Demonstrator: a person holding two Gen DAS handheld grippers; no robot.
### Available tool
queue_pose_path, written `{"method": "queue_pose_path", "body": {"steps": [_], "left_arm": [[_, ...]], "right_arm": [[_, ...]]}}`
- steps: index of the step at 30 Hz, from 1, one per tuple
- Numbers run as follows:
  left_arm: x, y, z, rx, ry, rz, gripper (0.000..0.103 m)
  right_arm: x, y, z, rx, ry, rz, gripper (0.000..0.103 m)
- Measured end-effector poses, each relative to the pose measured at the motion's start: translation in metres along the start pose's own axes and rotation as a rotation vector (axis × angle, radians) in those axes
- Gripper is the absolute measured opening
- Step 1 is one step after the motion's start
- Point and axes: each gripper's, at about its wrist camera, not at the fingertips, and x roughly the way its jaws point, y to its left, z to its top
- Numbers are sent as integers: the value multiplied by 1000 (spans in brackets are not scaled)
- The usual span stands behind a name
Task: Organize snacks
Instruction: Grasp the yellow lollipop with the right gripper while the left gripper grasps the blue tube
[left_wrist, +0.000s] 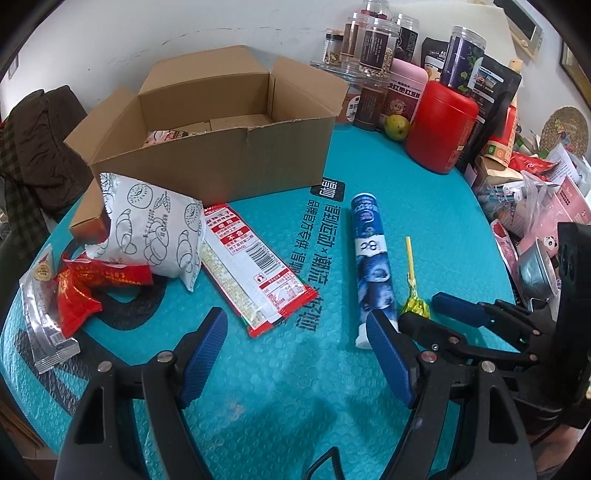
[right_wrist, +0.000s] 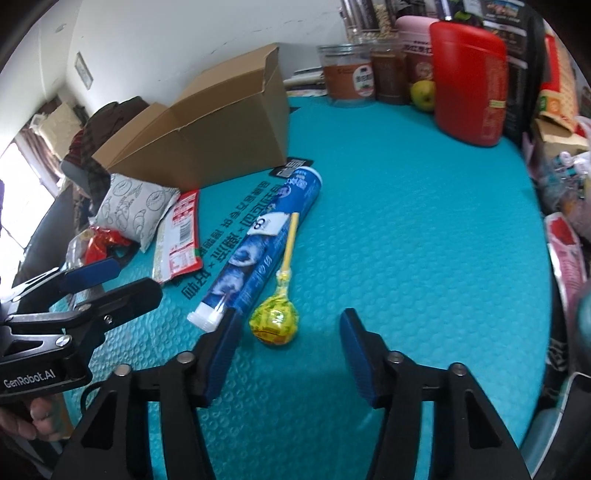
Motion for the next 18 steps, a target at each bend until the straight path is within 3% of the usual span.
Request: {"method": "queue_pose_path", "body": {"steps": [1,3,18], "left_arm": [[1,-1,1,1,1,-2,78],[2,-3,2,3,4,-10,78],[20,-42,5,71,49,-79,78]], "right_arm": [[1,1,0,-5,1,4,44],[3,1,0,-6,10,16,27],[-13,-31,-5,47,-4,-45,26]]}}
